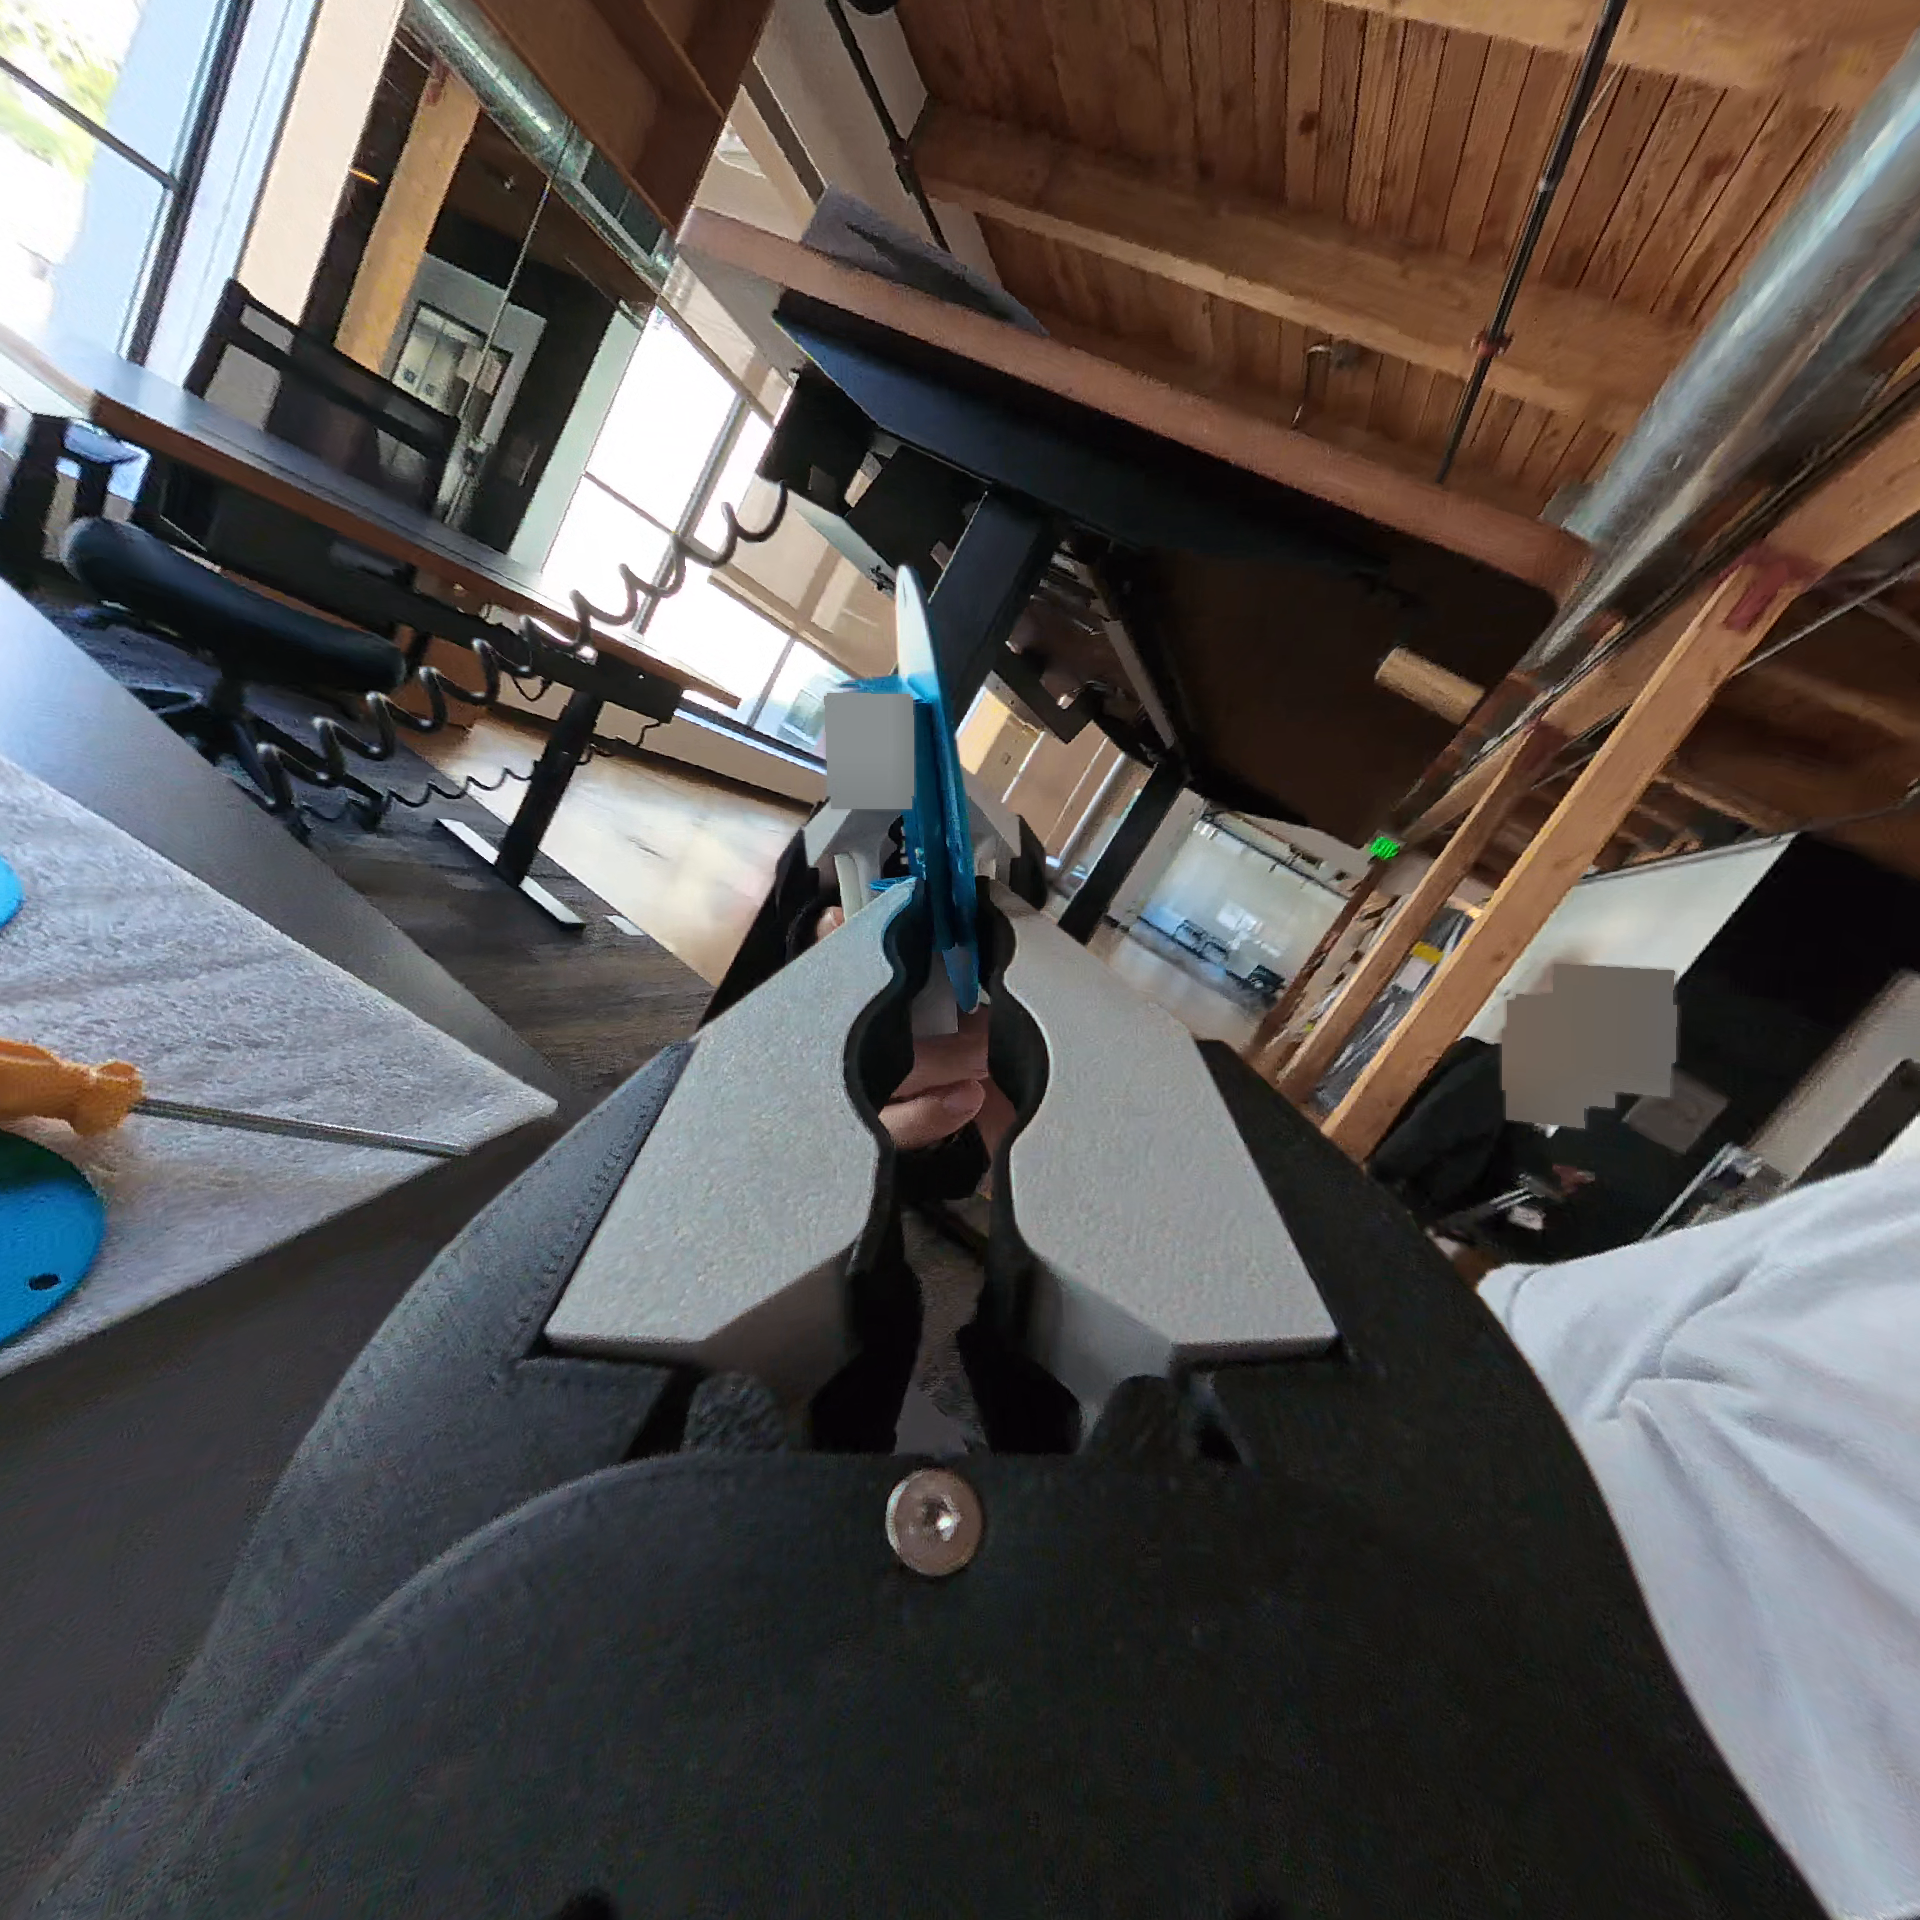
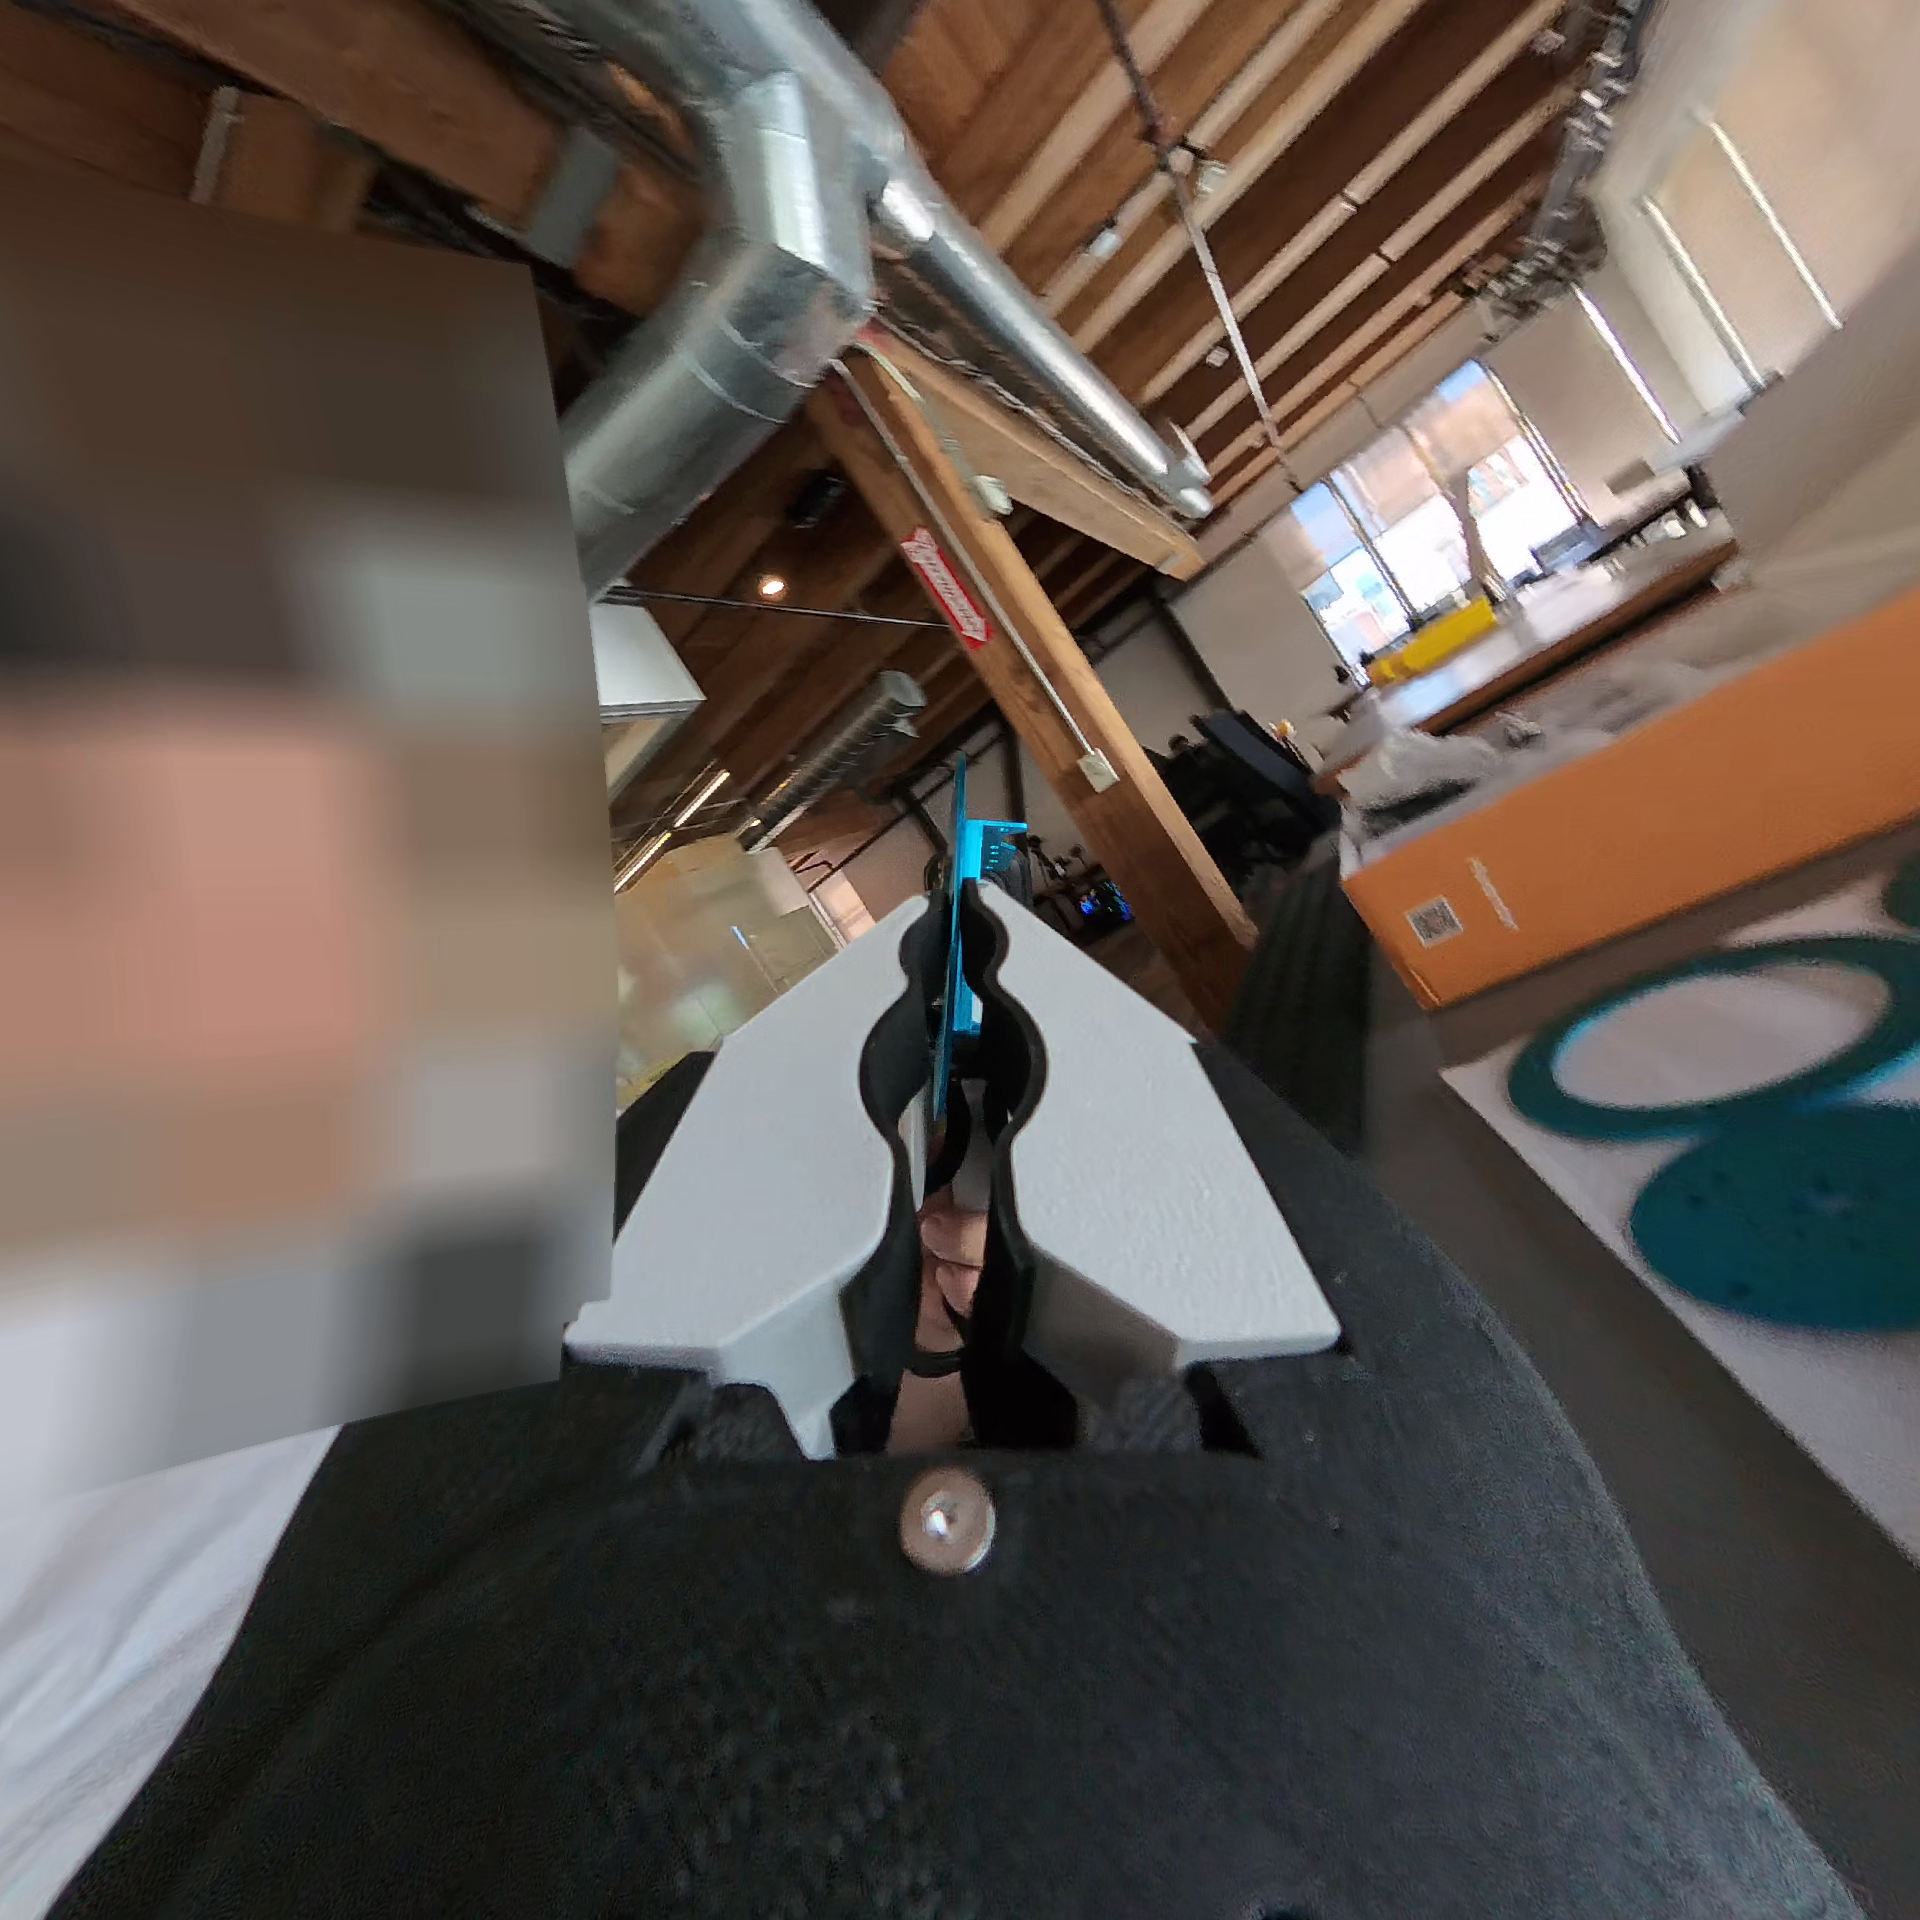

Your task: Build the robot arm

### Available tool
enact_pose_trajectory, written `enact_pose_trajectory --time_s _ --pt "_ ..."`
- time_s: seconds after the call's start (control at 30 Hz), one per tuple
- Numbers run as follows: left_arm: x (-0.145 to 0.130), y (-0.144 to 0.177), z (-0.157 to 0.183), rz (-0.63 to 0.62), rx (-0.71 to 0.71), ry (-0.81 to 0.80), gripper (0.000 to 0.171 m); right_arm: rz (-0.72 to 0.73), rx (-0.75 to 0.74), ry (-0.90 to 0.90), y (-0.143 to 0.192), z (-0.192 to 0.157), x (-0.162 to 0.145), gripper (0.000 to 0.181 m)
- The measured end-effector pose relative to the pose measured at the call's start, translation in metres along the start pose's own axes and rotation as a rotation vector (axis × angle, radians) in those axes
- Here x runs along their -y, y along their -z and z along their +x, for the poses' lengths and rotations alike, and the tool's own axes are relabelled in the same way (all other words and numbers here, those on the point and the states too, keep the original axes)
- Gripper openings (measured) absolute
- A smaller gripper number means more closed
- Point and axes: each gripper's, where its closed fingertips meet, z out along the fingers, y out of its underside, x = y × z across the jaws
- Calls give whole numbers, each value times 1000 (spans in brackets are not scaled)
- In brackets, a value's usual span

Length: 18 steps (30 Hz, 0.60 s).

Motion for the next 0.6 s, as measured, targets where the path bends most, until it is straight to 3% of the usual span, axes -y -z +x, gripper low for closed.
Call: enact_pose_trajectory --time_s 0.03,0.17,0.4,0.5,0.6 --pt "0 1 -2 3 -10 31 6 -4 -33 -53 0 5 0 0" --pt "7 3 -3 19 -88 185 11 17 -95 -204 -1 14 -1 0" --pt "5 3 -17 43 -112 430 28 -8 -227 -177 8 30 -3 0" --pt "1 1 -25 19 -95 494 23 -22 -267 -177 12 35 -5 0" --pt "-2 1 -36 16 -47 524 7 -40 -290 -184 14 36 -7 0"
